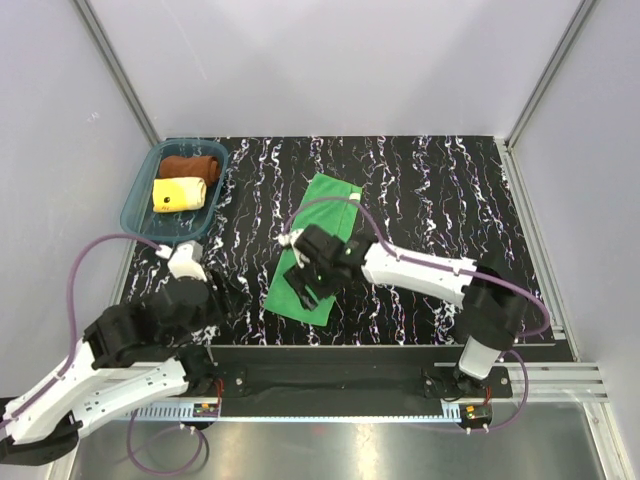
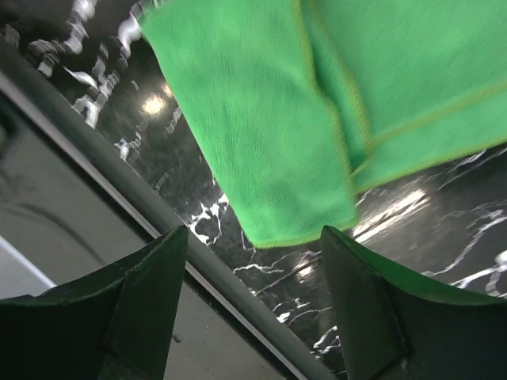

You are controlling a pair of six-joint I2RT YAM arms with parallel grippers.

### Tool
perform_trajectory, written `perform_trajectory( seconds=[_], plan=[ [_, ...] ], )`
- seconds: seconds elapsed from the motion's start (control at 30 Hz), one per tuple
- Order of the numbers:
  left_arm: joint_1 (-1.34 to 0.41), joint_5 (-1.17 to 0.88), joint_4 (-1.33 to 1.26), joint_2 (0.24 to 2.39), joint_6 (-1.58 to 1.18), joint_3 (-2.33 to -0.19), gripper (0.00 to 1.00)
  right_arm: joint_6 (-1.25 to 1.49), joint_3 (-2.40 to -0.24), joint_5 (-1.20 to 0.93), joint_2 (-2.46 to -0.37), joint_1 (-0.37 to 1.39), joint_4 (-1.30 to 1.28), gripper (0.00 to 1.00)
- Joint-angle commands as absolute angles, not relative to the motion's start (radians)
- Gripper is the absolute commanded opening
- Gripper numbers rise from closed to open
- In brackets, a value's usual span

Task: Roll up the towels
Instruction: Roll the towel

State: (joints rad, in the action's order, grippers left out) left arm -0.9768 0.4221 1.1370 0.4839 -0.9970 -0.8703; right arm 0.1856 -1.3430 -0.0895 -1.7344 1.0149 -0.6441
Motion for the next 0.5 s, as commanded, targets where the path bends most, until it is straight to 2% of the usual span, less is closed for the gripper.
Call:
perform_trajectory(
  seconds=[0.0,0.07,0.23,0.47],
  plan=[
    [-0.976,0.574,1.200,0.515,-0.936,-0.991,0.60,0.273,-1.229,0.089,-1.721,1.086,-0.494,0.76],
    [-0.976,0.615,1.230,0.526,-0.919,-1.015,0.61,0.281,-1.247,0.176,-1.749,1.152,-0.492,0.79],
    [-0.976,0.693,1.285,0.529,-0.908,-1.055,0.63,0.268,-1.354,0.282,-1.894,1.222,-0.526,0.79],
    [-0.976,0.695,1.261,0.500,-0.896,-1.006,0.64,0.253,-1.393,0.310,-1.986,1.244,-0.503,0.79]
  ],
)
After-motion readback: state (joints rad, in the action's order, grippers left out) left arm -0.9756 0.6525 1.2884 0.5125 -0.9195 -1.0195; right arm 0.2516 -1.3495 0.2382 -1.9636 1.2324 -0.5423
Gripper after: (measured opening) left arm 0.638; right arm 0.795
